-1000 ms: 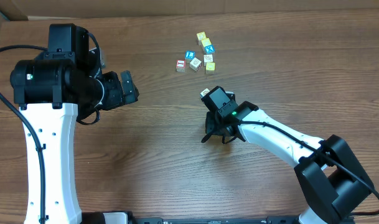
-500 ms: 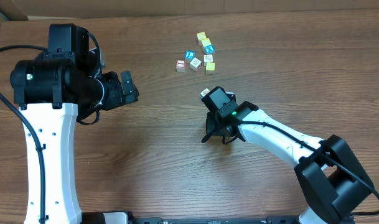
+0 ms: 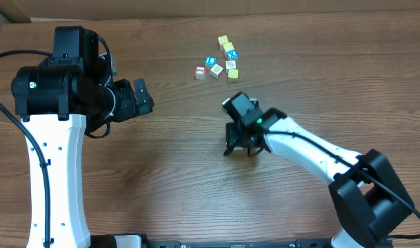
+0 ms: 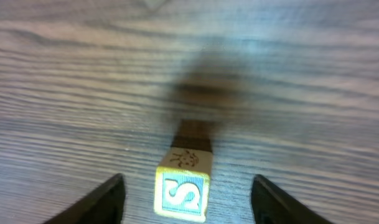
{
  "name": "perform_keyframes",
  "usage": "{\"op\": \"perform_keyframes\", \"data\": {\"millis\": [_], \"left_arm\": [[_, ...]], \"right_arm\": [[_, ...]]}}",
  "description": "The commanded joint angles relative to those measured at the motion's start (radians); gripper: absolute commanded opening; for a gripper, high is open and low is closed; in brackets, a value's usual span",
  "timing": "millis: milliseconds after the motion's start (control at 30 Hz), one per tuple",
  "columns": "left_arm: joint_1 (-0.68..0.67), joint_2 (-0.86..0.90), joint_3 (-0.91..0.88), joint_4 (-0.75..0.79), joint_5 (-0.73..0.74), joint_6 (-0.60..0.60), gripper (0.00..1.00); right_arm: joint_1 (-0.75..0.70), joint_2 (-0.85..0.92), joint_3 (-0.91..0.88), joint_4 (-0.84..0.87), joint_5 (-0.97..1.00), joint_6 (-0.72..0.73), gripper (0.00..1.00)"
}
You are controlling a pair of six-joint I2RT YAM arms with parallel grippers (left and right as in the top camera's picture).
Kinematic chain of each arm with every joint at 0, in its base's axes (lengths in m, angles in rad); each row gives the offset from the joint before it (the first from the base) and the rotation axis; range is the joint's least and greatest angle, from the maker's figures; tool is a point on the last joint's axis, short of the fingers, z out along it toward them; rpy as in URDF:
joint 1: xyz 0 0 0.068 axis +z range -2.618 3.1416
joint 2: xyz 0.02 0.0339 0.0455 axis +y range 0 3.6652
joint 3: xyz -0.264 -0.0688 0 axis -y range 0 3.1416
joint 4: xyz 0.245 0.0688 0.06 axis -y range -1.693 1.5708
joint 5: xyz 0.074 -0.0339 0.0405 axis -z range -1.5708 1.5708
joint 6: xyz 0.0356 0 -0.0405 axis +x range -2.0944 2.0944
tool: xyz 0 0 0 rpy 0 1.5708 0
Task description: Flip 4 blocks
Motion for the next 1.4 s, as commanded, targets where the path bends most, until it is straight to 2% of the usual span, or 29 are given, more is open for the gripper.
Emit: {"op": "perform_keyframes", "data": {"millis": [0,100,200,367,567,700,833,967,1167,1367], "left_arm": [[0.004,0.000,0.000,0.005,-0.010,-0.014,1.00],[0.004,0.000,0.000,0.005,-0.010,-0.014,1.00],[0.004,0.000,0.000,0.005,-0.010,-0.014,1.00],[0.004,0.000,0.000,0.005,-0.010,-0.014,1.00],[0.004,0.000,0.000,0.005,-0.010,-0.014,1.00],[0.004,0.000,0.000,0.005,-0.010,-0.014,1.00],[0.004,0.000,0.000,0.005,-0.010,-0.014,1.00],[0.004,0.000,0.000,0.005,-0.010,-0.014,1.00],[0.004,0.000,0.000,0.005,-0.010,-0.014,1.00],[0.004,0.000,0.000,0.005,-0.010,-0.014,1.00]], "right_arm": [[-0.054,-0.016,0.179,-0.026,0.008,-0.064,0.67],[-0.081,-0.016,0.255,-0.003,0.008,-0.064,0.68],[-0.087,-0.009,0.258,0.065,0.009,-0.091,0.76],[-0.082,0.043,0.258,0.084,0.010,-0.109,0.83],[-0.082,0.146,0.254,0.114,0.009,-0.118,0.84],[-0.082,0.202,0.254,0.151,-0.005,-0.214,0.84],[-0.076,0.246,0.254,0.171,-0.010,-0.243,0.84],[-0.076,0.286,0.254,0.189,-0.010,-0.243,0.82],[-0.078,0.293,0.254,0.192,-0.010,-0.243,0.55],[-0.075,0.293,0.254,0.192,-0.036,-0.243,0.55]]}}
